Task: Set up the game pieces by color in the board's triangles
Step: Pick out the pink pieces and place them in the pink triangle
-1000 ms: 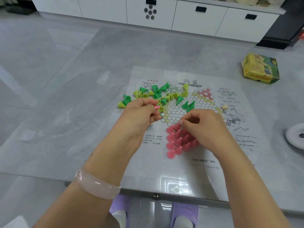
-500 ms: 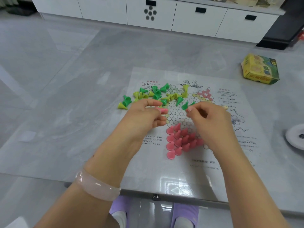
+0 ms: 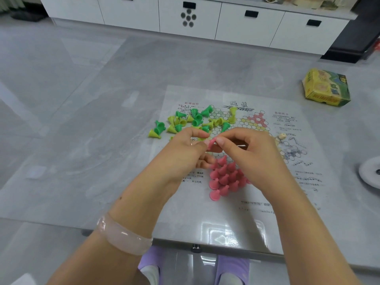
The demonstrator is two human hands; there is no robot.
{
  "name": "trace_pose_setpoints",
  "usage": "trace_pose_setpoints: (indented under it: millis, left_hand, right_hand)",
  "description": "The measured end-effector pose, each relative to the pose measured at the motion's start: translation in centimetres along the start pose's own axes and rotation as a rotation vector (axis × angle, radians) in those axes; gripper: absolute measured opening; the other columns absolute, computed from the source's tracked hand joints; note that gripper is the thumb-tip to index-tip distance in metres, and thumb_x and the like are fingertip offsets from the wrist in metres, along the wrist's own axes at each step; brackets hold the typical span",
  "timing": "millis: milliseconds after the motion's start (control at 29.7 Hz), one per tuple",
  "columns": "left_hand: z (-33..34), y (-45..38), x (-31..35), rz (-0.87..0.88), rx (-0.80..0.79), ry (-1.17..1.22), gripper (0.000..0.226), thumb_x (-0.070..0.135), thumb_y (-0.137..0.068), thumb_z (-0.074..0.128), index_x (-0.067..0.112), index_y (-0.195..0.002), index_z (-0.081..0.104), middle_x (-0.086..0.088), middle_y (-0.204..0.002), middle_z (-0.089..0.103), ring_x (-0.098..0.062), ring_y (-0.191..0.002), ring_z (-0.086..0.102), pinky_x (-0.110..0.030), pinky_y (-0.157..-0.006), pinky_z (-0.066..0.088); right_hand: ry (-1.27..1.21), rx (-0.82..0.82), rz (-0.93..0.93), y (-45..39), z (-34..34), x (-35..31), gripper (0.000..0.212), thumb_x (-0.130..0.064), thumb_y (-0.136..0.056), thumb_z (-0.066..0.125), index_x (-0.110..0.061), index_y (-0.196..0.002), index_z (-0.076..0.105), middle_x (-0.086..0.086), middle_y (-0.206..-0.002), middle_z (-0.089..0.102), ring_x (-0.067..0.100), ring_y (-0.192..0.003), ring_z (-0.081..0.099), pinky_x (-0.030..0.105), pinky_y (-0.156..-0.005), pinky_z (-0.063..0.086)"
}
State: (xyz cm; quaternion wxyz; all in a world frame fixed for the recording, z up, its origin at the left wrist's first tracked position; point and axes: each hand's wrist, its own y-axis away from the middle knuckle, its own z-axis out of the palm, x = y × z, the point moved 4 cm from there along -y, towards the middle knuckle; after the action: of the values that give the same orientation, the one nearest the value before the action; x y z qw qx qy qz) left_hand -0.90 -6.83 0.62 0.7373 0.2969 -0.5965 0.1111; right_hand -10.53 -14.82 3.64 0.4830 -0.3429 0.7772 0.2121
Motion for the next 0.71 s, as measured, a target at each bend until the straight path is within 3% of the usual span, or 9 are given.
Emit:
trace_pose_setpoints:
  millis: [67,168,303,404,504,605,706]
  left_hand:
    - [-0.1,0.1,0.1,0.001,0.012,-0.011,0.016,0.008,-0.094,0.048,0.010,-0.110,0.049,0.009,-0.057,0.065,-0.009,-0.055,0.056,-0.017,-0.051,0.046]
    - [-0.2,0.1,0.1,-0.004,0.019,-0.023,0.016,0.009,-0.094,0.048,0.011,-0.109,0.049,0.002,-0.071,0.062,-0.010,-0.057,0.056,-0.018,-0.053,0.046]
    - [-0.6,0.1,0.1,-0.014,0.072,-0.104,0.018,0.014,-0.094,0.048,0.017,-0.111,0.048,0.004,-0.074,0.063,-0.009,-0.057,0.055,-0.020,-0.058,0.047]
    - [-2.1,-0.1,0.7,0.166,0.283,-0.433,0.022,0.017,-0.092,0.047,0.021,-0.114,0.048,0.006,-0.093,0.060,-0.008,-0.067,0.053,-0.020,-0.060,0.043]
    - [-4.1,-0.4,1.3,0.301,0.468,-0.934,0.030,0.018,-0.090,0.050,0.018,-0.120,0.052,-0.005,-0.119,0.051,-0.023,-0.106,0.046,-0.027,-0.080,0.034]
    - [-5.4,-0.9,0.6,0.182,0.453,-1.118,0.035,0.024,-0.088,0.054,0.021,-0.123,0.055,-0.008,-0.131,0.042,-0.029,-0.118,0.035,-0.032,-0.091,0.032]
    - [-5.5,-1.1,0.2,0.148,0.396,-1.118,0.035,0.027,-0.087,0.056,0.022,-0.122,0.055,-0.007,-0.130,0.039,-0.027,-0.117,0.040,-0.032,-0.089,0.035]
  right_hand:
    - [0.026,0.010,-0.006,-0.1,0.1,0.0,0.015,-0.020,-0.087,0.059,-0.023,-0.077,0.070,-0.011,-0.073,0.071,0.019,-0.063,0.068,0.035,-0.057,0.056]
    - [0.026,0.020,-0.007,-0.2,0.2,0.1,0.015,-0.020,-0.087,0.059,-0.021,-0.077,0.070,-0.008,-0.073,0.072,0.019,-0.064,0.069,0.034,-0.058,0.056]
    - [0.049,0.046,-0.026,-0.4,0.3,0.1,0.018,-0.019,-0.085,0.061,-0.025,-0.070,0.069,-0.012,-0.072,0.070,0.005,-0.061,0.064,0.015,-0.054,0.049]
    - [0.069,0.107,0.020,-0.7,-0.2,0.5,0.023,-0.016,-0.084,0.062,-0.028,-0.065,0.067,-0.019,-0.065,0.067,-0.005,-0.056,0.057,0.004,-0.048,0.040]
    - [0.137,0.102,0.104,-0.9,-0.2,1.1,0.025,-0.012,-0.084,0.061,-0.027,-0.064,0.064,-0.024,-0.051,0.061,-0.008,-0.044,0.052,0.004,-0.036,0.033]
    - [0.189,0.066,0.180,-0.8,0.2,1.4,0.025,-0.011,-0.085,0.059,-0.024,-0.063,0.062,-0.013,-0.050,0.060,-0.006,-0.036,0.051,0.008,-0.030,0.032]
    - [0.193,0.034,0.246,-0.7,0.5,1.4,0.023,-0.012,-0.085,0.059,-0.022,-0.064,0.062,-0.006,-0.053,0.062,0.001,-0.030,0.050,0.010,-0.028,0.031]
